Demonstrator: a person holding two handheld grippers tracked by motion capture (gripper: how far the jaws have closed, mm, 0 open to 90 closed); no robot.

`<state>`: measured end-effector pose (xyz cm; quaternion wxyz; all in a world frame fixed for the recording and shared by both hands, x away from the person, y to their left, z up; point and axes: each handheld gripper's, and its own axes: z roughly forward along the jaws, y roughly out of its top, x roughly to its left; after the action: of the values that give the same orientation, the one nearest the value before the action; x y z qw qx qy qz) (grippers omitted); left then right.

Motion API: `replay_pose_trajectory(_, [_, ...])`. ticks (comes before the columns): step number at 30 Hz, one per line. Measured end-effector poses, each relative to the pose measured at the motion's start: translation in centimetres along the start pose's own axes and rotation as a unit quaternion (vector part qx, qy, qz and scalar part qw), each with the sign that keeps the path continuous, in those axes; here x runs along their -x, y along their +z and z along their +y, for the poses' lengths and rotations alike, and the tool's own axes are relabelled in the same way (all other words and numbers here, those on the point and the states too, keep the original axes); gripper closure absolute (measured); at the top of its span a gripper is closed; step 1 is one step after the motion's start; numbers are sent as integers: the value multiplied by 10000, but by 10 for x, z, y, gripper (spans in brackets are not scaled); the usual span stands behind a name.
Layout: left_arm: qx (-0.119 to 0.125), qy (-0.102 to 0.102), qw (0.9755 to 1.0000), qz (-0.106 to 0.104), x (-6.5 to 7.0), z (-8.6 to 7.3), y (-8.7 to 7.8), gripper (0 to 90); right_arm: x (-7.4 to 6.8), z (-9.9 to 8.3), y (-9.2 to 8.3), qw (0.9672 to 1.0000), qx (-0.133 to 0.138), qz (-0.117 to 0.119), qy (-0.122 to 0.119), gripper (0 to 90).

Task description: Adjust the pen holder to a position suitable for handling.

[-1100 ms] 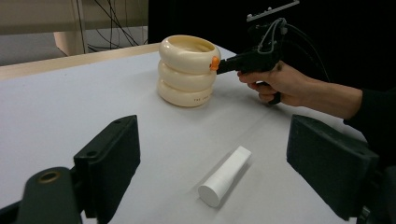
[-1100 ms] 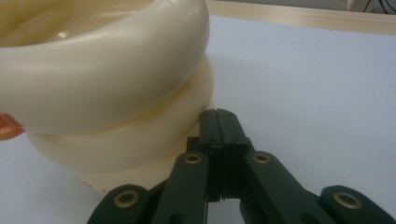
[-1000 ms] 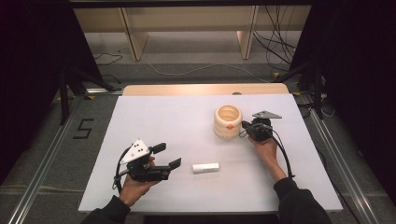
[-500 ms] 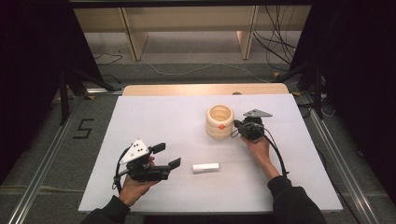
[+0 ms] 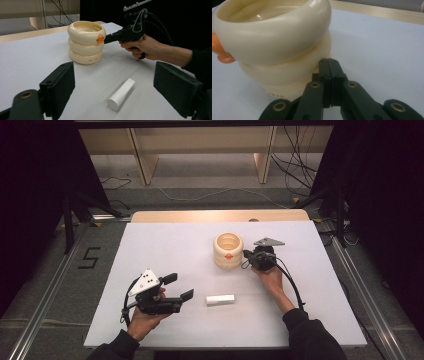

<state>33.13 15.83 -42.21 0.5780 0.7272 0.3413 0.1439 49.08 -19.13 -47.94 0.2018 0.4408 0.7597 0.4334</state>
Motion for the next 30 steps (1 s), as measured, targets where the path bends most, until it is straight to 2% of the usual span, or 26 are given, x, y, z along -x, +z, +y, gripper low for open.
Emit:
replay_pose_trajectory(15, [3,4,10000,-1,0,0,0,171,-8,2,4,10000,-21,87,13,900])
replay_pose_trajectory(19, [15,-5,10000,9,0,0,-1,171,-10,3,4,9999,-34,30,-113,878])
replay_pose_trajectory(30, [11,4,10000,3,0,1,-1,171,4,10,-22,9999,76,54,-66,785])
